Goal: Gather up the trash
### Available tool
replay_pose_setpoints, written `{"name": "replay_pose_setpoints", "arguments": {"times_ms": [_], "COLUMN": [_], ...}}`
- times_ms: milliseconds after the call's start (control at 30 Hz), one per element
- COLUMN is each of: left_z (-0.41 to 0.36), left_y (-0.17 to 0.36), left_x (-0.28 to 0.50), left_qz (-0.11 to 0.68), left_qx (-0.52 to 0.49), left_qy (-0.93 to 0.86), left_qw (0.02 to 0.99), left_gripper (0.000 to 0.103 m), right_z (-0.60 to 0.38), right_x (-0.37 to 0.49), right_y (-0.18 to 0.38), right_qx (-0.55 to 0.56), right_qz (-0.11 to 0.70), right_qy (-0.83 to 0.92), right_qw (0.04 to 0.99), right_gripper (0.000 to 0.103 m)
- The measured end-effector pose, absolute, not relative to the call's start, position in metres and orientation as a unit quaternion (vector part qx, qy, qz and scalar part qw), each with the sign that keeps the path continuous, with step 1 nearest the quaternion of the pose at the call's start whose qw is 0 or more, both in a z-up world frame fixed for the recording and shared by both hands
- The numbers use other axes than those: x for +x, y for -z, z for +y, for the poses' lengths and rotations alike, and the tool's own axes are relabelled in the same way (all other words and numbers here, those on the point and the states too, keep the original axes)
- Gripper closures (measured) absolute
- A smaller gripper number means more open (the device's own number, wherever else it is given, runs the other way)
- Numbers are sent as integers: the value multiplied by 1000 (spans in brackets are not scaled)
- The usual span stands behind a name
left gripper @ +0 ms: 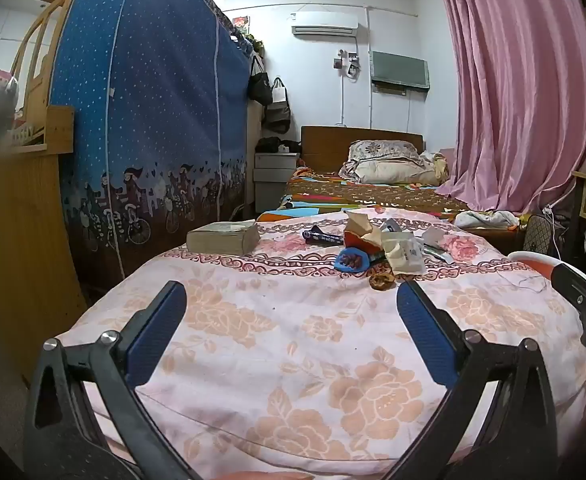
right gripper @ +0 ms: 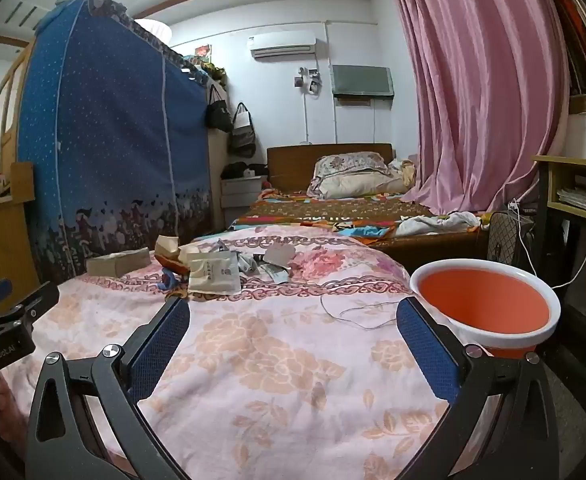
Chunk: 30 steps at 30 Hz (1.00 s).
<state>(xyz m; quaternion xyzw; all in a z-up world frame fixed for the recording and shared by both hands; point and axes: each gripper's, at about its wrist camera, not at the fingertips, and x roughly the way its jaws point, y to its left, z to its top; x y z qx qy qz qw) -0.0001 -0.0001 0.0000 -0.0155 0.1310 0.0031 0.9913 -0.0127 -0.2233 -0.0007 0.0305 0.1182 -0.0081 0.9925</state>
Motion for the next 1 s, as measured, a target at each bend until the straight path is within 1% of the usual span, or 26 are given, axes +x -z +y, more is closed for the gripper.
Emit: {"name": "replay_pose_setpoints", "arguments": {"times_ms": [1000], "left_z": [0], "left_y": [0], "left_x": [0], "left_qz": [131], "left_qx": [-12], "left_qy": [-3], "left_qw": [991], "left_gripper": [12], "right_z": [-223], "right_x": [-12], "right_y": [1], "right_qx": [28], "right_qz": [119], "right_qy": [9], "right_qw": [992], "right_gripper": [0]}}
